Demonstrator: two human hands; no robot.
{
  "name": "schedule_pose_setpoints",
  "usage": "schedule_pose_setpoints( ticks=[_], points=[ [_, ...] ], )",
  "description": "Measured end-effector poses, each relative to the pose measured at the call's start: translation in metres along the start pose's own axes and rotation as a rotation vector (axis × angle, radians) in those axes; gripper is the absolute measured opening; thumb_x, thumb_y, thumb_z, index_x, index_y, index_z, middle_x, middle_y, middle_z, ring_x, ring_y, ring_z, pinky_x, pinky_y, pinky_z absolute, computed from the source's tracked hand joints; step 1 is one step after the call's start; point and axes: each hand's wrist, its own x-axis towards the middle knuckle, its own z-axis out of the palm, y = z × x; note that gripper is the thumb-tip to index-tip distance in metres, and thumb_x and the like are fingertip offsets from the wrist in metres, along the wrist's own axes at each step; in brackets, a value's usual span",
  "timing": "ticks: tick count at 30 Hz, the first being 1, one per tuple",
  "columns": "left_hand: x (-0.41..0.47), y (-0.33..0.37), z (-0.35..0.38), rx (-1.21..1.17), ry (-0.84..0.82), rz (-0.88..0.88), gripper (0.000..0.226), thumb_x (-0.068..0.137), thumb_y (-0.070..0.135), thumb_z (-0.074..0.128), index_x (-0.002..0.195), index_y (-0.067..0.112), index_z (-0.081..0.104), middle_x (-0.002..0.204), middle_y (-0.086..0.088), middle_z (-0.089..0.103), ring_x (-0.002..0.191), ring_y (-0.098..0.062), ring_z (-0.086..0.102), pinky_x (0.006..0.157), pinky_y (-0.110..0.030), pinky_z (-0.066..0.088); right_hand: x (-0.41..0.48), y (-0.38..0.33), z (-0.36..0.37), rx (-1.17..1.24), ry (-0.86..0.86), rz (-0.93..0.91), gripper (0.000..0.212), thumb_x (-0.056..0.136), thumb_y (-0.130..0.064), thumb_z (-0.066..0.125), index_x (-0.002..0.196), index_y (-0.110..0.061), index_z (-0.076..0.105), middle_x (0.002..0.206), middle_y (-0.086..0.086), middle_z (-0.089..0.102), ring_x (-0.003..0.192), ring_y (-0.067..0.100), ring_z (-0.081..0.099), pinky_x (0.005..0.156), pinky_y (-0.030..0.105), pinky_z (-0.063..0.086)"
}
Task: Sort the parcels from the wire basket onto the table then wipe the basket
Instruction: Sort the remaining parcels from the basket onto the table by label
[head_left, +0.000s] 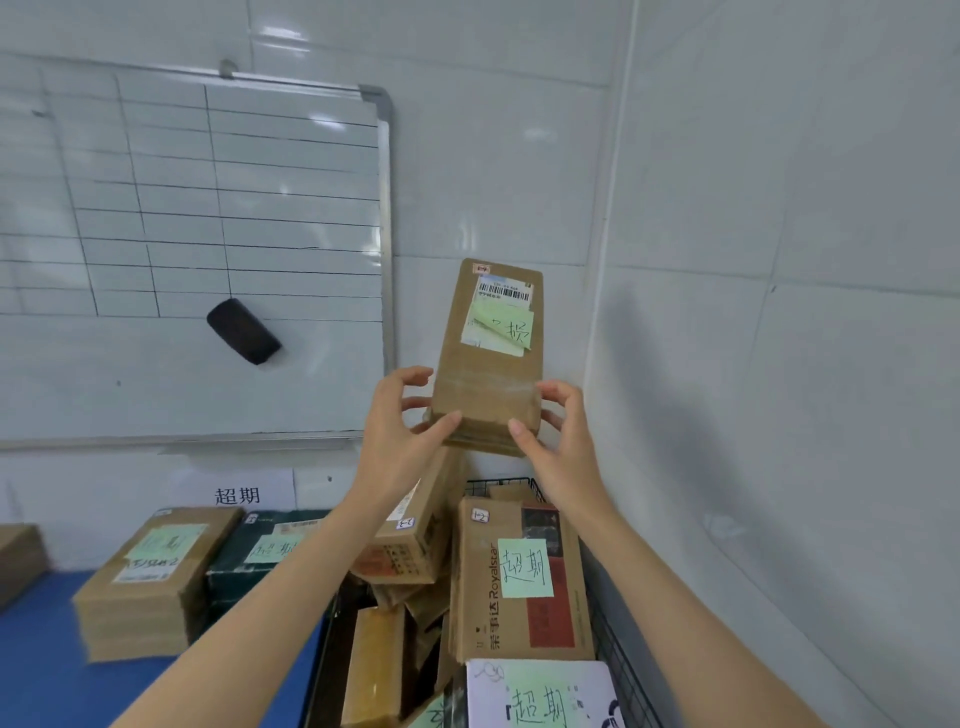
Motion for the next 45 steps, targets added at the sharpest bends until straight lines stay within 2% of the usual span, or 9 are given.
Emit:
schedule_pose_setpoints(
  ticks=[2,8,15,18,23,30,35,40,45],
  points=[
    [0.001,0.005,-0.005,-0.008,-0.016,0.01,0.06,0.084,0.017,0.077,0.136,0.025,0.048,0.131,0.011,0.052,0.113,-0.004,0.055,0.081,-0.013,0.053,0.001,-0.006,-0.002,0.012,-0.022,-0.034,0.059,0.09,-0.012,0.07,0.133,-0.035,0.037,0.142,-0.005,0.039,0.123,0.004,0.044,0.08,0.001,0.045],
    [0.005,0.008,-0.016,-0.054,-0.084,0.036,0.069,0.081,0.01,0.079,0.14,0.03,0.047,0.133,0.012,0.054,0.124,-0.003,0.049,0.091,-0.018,0.051,0.005,-0.021,-0.004,-0.047,-0.074,-0.078,0.086,0.087,-0.011,0.074,0.143,-0.05,0.022,0.14,-0.01,0.031,0.131,0.006,0.039,0.102,0.031,0.05],
    [0.0,0.017,-0.026,-0.1,-0.136,0.034,0.068,0.079,0.006,0.08,0.131,0.033,0.045,0.124,0.034,0.05,0.121,0.007,0.048,0.078,-0.008,0.05,0.005,-0.028,-0.007,-0.168,-0.132,-0.154,0.082,0.087,-0.012,0.074,0.148,-0.042,0.027,0.14,-0.027,0.021,0.128,-0.017,0.03,0.107,0.027,0.042],
    [-0.001,0.018,-0.03,-0.049,-0.167,0.068,0.075,0.078,0.011,0.082,0.133,0.037,0.04,0.119,0.047,0.047,0.116,0.017,0.047,0.081,-0.009,0.049,0.003,-0.033,-0.007,-0.203,-0.162,-0.185,0.084,0.086,-0.014,0.075,0.143,-0.051,0.026,0.155,-0.027,0.013,0.14,-0.001,0.029,0.11,0.034,0.042],
    [-0.003,0.021,-0.037,0.09,-0.189,0.123,0.089,0.073,0.018,0.087,0.137,0.047,0.032,0.135,0.038,0.039,0.119,0.011,0.046,0.083,-0.009,0.044,0.003,-0.035,-0.01,-0.198,-0.237,-0.149,0.1,0.082,-0.013,0.079,0.144,-0.059,0.016,0.153,-0.02,0.023,0.139,0.012,0.034,0.108,0.051,0.045],
    [-0.006,0.017,-0.045,0.331,-0.273,0.193,0.113,0.068,0.021,0.09,0.15,0.048,0.017,0.139,0.018,0.026,0.115,0.007,0.046,0.085,0.0,0.041,0.002,-0.037,-0.012,-0.283,-0.333,-0.158,0.11,0.076,-0.009,0.084,0.147,-0.055,0.013,0.143,-0.019,0.017,0.132,0.006,0.033,0.107,0.033,0.043],
    [-0.01,0.013,-0.045,0.394,-0.264,0.228,0.121,0.066,0.018,0.091,0.149,0.055,0.012,0.137,0.015,0.021,0.115,0.001,0.048,0.089,-0.012,0.049,0.003,-0.032,-0.01,-0.386,-0.374,-0.267,0.099,0.075,-0.01,0.085,0.145,-0.049,0.026,0.151,-0.02,0.003,0.119,-0.032,0.019,0.092,-0.002,0.033],
    [-0.014,0.017,-0.046,0.411,-0.246,0.255,0.11,0.068,0.014,0.09,0.144,0.054,0.021,0.142,0.011,0.018,0.116,-0.011,0.049,0.094,-0.024,0.052,0.005,-0.032,-0.006,-0.406,-0.382,-0.302,0.097,0.075,-0.01,0.085,0.143,-0.051,0.03,0.156,-0.024,-0.004,0.121,-0.033,0.012,0.098,0.005,0.03],
    [-0.018,0.02,-0.046,0.423,-0.241,0.257,0.093,0.068,0.013,0.089,0.134,0.049,0.033,0.146,0.008,0.017,0.112,-0.002,0.048,0.092,-0.011,0.049,0.003,-0.035,-0.006,-0.411,-0.376,-0.309,0.095,0.075,-0.009,0.085,0.145,-0.047,0.034,0.158,-0.022,-0.003,0.127,-0.021,0.018,0.105,0.017,0.034]
  ],
)
